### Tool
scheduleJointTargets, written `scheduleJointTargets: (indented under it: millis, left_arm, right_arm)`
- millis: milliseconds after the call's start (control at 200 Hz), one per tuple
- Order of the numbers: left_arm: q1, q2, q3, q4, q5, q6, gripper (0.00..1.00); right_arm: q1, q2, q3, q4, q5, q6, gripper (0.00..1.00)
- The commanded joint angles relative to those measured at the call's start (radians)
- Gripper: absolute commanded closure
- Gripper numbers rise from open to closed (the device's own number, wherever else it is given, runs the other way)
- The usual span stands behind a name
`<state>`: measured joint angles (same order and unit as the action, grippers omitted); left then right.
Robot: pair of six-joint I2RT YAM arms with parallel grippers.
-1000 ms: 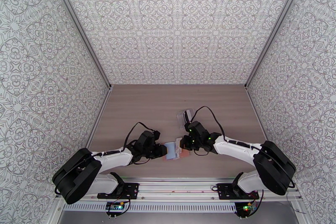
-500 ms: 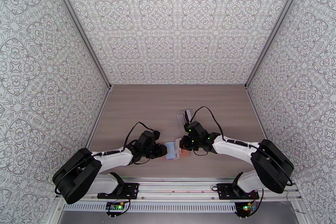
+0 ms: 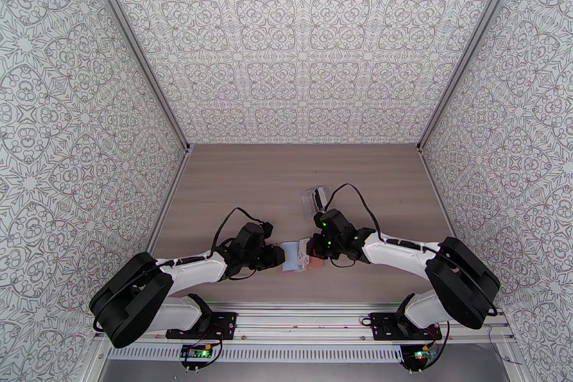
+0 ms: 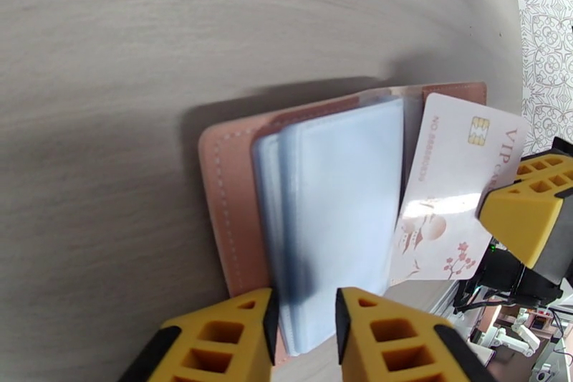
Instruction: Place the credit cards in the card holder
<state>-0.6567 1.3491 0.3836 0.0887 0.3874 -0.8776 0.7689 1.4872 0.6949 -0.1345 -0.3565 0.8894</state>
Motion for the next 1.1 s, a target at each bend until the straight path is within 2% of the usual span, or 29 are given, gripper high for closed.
scheduleJointTargets:
  millis: [0,1095]
  left_arm:
    - [-0.006,-0.01,0.014,-0.059,-0.036,0.029,0.69]
    - [0.004,-0.018,0.015,-0.09,-0.05,0.039,0.69]
  right_arm:
    - [0.005,0.021,-0.015,-0.001,-0.014,-0.021,1.0]
    - [0.006,0.044,-0.024,0.013,-0.038,-0.041,1.0]
